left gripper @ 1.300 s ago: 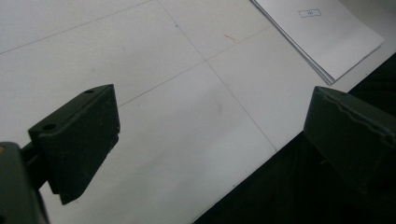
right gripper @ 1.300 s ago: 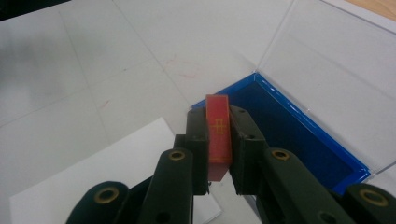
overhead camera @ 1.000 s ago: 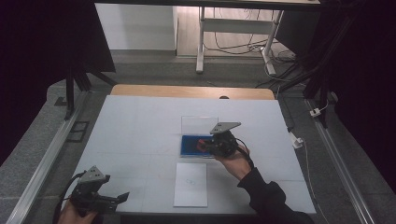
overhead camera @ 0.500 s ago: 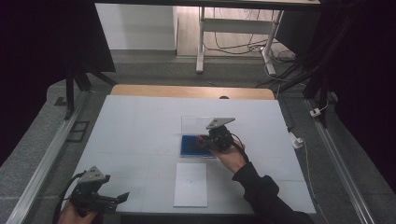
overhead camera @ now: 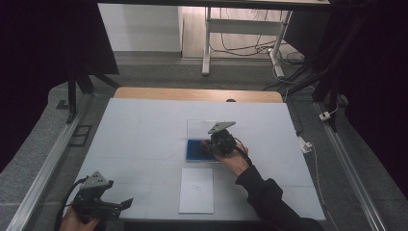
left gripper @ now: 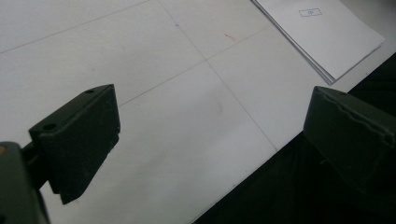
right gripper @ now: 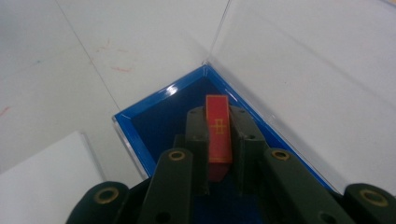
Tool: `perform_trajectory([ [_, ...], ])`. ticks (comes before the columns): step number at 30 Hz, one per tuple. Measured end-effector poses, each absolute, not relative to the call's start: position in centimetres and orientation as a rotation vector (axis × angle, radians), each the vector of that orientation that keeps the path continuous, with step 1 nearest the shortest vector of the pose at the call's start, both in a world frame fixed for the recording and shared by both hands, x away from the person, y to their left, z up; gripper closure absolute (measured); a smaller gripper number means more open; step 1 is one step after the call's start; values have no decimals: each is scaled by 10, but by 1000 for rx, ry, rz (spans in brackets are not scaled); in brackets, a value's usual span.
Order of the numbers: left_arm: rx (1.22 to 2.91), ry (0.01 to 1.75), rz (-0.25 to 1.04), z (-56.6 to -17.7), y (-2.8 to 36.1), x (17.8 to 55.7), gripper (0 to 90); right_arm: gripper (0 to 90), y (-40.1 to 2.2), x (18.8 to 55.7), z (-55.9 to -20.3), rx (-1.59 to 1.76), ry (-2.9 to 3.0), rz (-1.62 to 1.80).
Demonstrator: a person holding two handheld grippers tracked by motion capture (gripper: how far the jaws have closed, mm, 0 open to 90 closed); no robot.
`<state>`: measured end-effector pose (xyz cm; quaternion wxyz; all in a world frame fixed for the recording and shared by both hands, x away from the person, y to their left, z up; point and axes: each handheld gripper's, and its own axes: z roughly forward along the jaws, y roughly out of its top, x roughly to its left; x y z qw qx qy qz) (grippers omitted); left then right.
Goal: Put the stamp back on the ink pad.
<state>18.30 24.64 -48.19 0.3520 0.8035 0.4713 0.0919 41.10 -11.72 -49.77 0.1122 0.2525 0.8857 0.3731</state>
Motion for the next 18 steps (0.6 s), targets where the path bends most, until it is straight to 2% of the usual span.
perform_trajectory([
  [13, 2080, 1219, 238, -482, 246, 183, 45, 789, -116, 411, -500, 751, 2607, 1083],
  [18, 2080, 1219, 238, -482, 246, 183, 45, 727, -117, 411, -497, 760, 2586, 1100],
])
